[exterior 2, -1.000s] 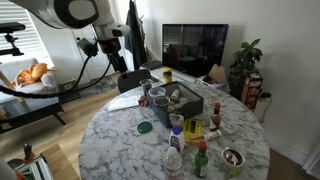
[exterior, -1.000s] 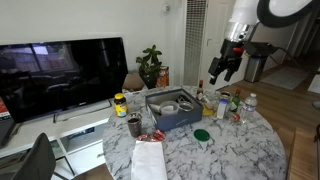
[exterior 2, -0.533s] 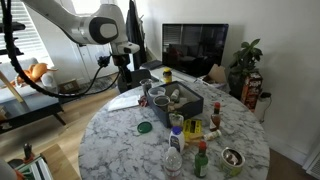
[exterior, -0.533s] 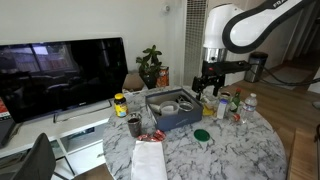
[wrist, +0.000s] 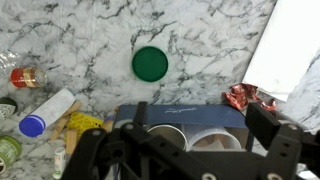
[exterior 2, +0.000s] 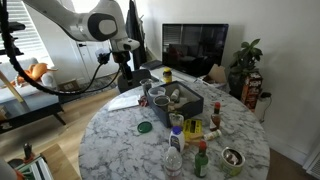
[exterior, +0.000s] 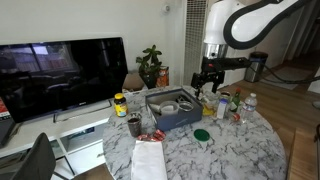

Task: Remove both cups in the shoe box at the same time and place them on the table then pick up the gray cup and stack it into the clear cup

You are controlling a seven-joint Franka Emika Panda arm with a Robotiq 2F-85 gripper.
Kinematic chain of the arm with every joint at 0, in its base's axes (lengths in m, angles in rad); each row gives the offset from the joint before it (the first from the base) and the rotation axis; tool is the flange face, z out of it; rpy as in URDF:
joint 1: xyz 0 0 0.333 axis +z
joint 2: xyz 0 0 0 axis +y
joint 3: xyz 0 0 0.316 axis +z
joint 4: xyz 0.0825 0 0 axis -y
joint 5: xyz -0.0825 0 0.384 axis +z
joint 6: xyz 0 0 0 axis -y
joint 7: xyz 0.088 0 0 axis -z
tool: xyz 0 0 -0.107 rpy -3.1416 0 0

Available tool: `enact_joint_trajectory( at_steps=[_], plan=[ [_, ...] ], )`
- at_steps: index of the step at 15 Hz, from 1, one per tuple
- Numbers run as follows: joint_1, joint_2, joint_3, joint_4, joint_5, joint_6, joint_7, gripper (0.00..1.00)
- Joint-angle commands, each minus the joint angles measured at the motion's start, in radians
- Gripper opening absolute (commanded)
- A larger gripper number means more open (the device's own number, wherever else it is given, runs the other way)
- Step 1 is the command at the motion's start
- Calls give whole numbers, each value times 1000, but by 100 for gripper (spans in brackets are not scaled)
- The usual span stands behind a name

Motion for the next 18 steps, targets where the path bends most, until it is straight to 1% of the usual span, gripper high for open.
enact_joint_trajectory(
  at_steps=[1, 2, 6, 8, 9, 11, 16, 17, 18],
  plan=[
    [16, 122, -35, 77, 5, 88, -1, 100],
    [20, 165, -45, 113, 33, 93, -35, 100],
    [32, 321, -81, 232, -1, 113, -34, 100],
    [37, 402, -102, 298, 11, 132, -54, 100],
    [45, 438, -121, 332, -14, 136, -44, 100],
    [55, 500, -141, 385, -2, 144, -59, 100],
    [66, 636, -168, 492, 17, 165, -122, 100],
    [68, 659, -173, 504, 21, 180, -125, 100],
    [73, 683, -178, 517, 25, 217, -115, 100]
  ],
)
